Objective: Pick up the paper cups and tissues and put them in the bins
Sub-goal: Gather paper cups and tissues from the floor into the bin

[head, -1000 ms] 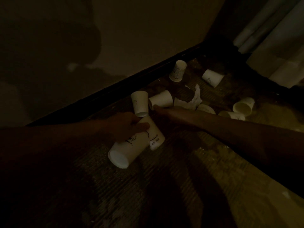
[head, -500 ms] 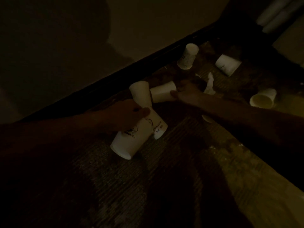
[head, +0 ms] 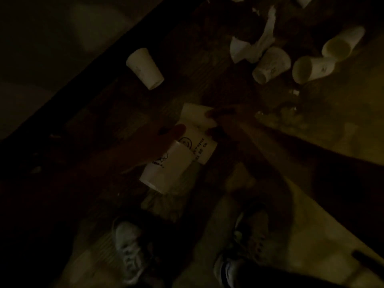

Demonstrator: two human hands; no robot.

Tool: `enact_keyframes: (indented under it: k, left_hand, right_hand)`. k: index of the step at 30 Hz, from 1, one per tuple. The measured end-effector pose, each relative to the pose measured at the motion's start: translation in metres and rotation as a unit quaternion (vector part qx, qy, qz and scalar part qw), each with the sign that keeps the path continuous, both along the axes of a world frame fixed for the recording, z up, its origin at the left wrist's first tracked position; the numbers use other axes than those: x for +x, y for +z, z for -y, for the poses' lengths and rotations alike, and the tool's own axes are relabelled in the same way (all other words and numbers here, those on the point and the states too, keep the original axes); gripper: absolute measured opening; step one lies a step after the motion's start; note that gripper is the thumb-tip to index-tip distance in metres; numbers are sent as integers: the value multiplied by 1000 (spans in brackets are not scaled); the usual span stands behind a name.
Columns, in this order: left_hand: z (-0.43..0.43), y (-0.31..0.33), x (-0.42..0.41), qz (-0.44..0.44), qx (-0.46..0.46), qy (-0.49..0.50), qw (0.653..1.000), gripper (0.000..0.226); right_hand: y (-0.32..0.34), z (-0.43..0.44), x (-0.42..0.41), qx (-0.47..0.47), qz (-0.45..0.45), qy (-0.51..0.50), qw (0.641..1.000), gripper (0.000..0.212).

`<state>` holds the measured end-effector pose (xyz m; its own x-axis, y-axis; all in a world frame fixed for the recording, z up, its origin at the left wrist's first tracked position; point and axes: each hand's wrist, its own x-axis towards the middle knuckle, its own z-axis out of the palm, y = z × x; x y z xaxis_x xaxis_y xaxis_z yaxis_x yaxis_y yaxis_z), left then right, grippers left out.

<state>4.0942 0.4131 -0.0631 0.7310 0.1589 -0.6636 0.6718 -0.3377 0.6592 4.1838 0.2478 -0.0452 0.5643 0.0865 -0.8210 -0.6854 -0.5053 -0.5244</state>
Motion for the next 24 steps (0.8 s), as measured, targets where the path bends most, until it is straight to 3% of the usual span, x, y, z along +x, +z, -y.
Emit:
enact_keyframes:
  k: [3, 6, 8, 11, 17, 21, 24]
  left_hand:
    - [1, 51, -31, -93, -52, 21, 994, 66]
    - [-7, 96, -54, -81, -48, 85, 992, 41]
    - [-13, 124, -71, -72, -64, 129, 987, 47]
    - [-21, 158, -98, -70, -73, 170, 980, 41]
    - [-43, 210, -168, -21, -69, 228, 971, 29]
    - [-68, 245, -225, 12, 9, 274, 962, 38]
    - [-82, 269, -269, 12, 87, 335, 938, 46]
  right_hand:
    - [30, 11, -38, -51, -46, 22, 997, 37]
    - [87, 17, -71, 17, -105, 5, 994, 41]
    - [123, 15, -84, 91, -143, -18, 985, 54]
    - [156, -3, -106, 193, -188, -43, 962, 54]
    - [186, -60, -147, 192, -184, -5, 964, 31]
    - [200, -94, -171, 176, -193, 61, 963, 42]
    - [215, -113, -182, 162, -196, 125, 959, 62]
